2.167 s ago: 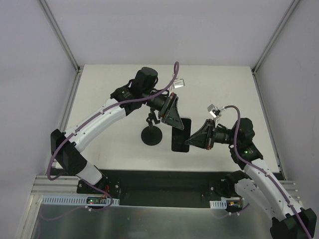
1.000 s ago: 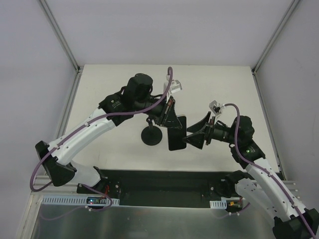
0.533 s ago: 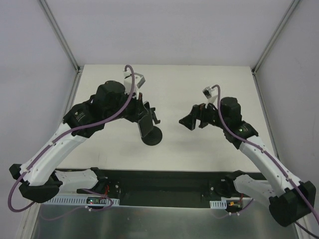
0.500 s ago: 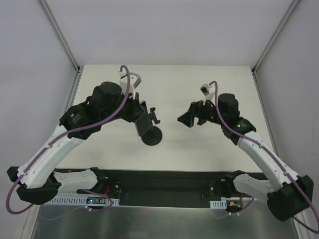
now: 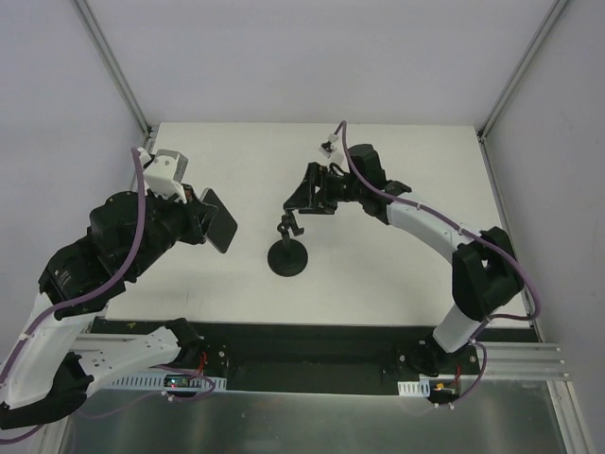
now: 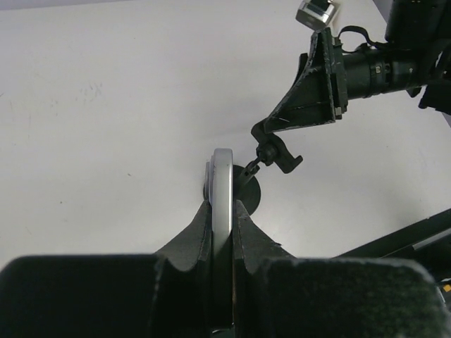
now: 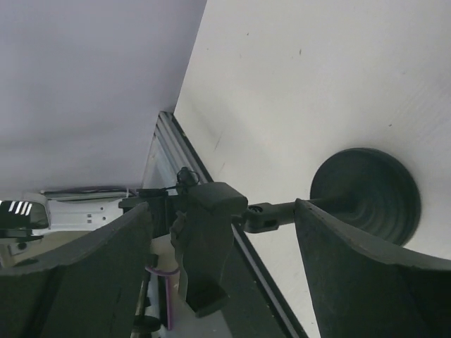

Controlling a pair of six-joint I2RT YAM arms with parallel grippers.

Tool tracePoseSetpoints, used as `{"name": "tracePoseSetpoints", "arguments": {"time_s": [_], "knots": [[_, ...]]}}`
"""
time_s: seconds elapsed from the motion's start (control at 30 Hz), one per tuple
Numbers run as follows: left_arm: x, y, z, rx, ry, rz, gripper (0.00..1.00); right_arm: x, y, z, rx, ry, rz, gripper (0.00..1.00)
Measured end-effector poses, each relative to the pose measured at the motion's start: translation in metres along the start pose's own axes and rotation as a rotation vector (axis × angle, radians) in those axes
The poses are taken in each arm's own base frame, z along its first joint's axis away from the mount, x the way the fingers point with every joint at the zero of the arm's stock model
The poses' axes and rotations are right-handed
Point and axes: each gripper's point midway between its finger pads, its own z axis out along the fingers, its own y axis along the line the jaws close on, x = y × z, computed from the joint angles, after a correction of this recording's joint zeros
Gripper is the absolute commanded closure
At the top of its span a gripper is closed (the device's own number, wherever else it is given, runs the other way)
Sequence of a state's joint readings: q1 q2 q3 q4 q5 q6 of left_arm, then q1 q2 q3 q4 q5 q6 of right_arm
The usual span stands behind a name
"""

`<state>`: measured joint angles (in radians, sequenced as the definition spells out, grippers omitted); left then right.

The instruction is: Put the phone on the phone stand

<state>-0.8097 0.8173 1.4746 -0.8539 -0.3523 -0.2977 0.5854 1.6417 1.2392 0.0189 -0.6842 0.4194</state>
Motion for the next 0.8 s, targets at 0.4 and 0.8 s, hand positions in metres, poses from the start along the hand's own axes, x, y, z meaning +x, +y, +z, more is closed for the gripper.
{"name": "tracePoseSetpoints", "arguments": {"time_s": [0.4,0.8], "knots": [[0.019,0.005,0.004,-0.015,0.049,0.018,1.00,0.012,0.011,0.036,-0.109,0.018,0.231,0.95],[0.032,0.004,0.003,-0.001,0.068,-0.016,1.00,0.024,-0.013,-0.031,0.083,-0.507,0.473,0.99]]}}
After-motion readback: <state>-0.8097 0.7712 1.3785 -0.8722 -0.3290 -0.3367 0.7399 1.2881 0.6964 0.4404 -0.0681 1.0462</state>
